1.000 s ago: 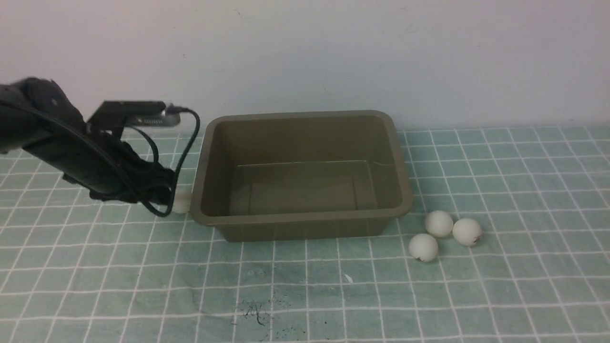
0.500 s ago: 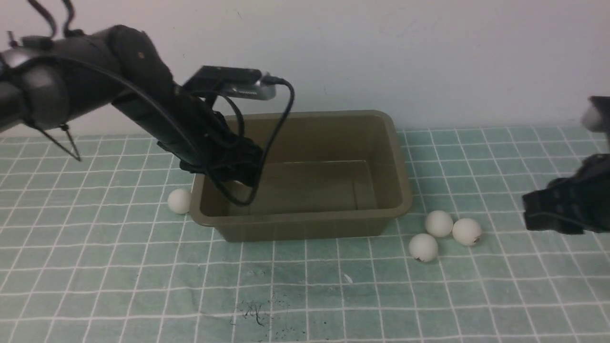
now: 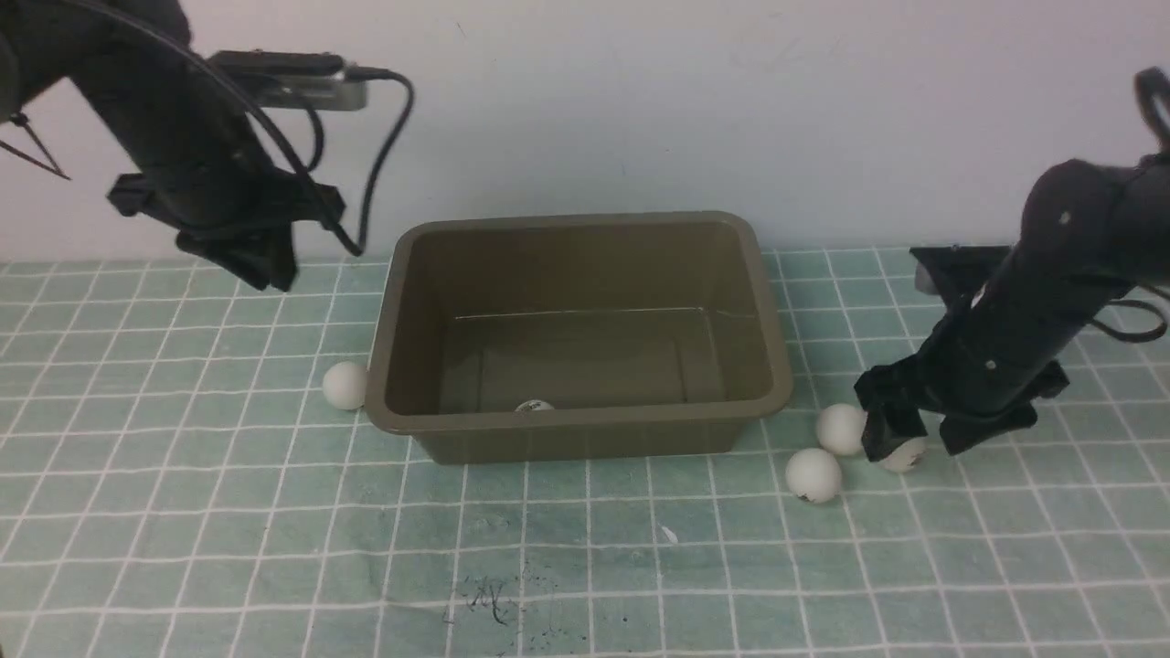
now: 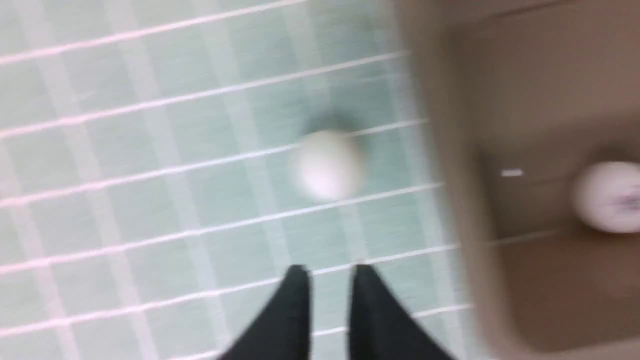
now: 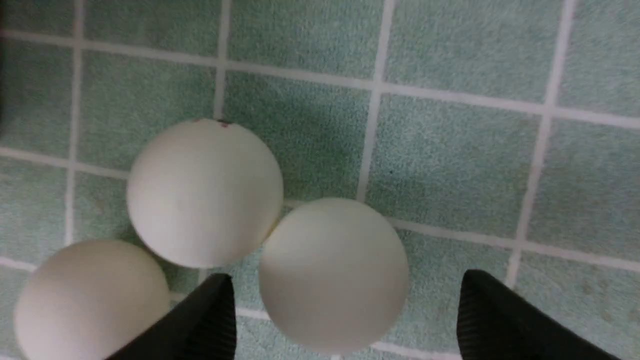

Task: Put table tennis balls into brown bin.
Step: 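Reach for and grasp a ping pong ball on the table, then release the ping pong ball into the bin and lift the gripper away, then reach for and grasp a ping pong ball on the table beside the basket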

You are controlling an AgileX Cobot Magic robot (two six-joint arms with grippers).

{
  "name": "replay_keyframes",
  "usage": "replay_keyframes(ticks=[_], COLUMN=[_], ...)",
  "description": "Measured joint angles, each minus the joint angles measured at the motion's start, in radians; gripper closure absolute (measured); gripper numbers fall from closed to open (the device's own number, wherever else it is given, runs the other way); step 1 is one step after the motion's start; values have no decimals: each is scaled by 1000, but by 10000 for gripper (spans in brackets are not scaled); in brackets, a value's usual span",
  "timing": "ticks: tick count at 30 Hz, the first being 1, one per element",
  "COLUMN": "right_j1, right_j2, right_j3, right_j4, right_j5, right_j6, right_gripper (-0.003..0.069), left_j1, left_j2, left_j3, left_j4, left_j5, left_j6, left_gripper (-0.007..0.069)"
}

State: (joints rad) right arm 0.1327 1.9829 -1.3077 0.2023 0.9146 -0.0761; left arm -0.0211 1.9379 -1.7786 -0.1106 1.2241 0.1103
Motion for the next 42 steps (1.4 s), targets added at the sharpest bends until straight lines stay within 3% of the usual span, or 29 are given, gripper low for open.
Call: replay_keyframes(ticks=[4,5,9,17,22,26,28,32,35,38,42], right_j1=[1,2,2,68,173,211,221,222,222,191,96], right_j2=[19,19,-12,-284,-233,-181,-167,-200,-259,-333,-401], right_j3=[-2,-2,-2,-29,-169,-264,-332,-395,-401,-355,-204], right_j4=[-34,-48,-73,53,107,110,100,-7,-158,-297,-320], right_j5=[-3,-2,39,55,9,11,39,115,225,286,277], right_j6=[14,17,19,16,-13,-14,-14,0,32,96,176], right_gripper=[239,317,300,300,298,232,134,90,137,238,348], left_j1=[55,62,59,-10,-42,-46,-44,-43,-46,-45,-48], left_j2=[18,30,66,175,254,309,338,346,339,296,176], left_j3=[0,0,0,0,-1,-1,-7,-17,-34,-84,-174], left_j4=[-15,-19,-37,-76,-82,-84,-98,-76,-18,39,-15], left_j5=[1,1,1,-98,-176,-188,-182,-175,-124,-79,-63], left_j6=[6,21,72,109,105,94,84,78,71,61,58], left_gripper=[622,622,576,223,104,97,120,281,279,279,279])
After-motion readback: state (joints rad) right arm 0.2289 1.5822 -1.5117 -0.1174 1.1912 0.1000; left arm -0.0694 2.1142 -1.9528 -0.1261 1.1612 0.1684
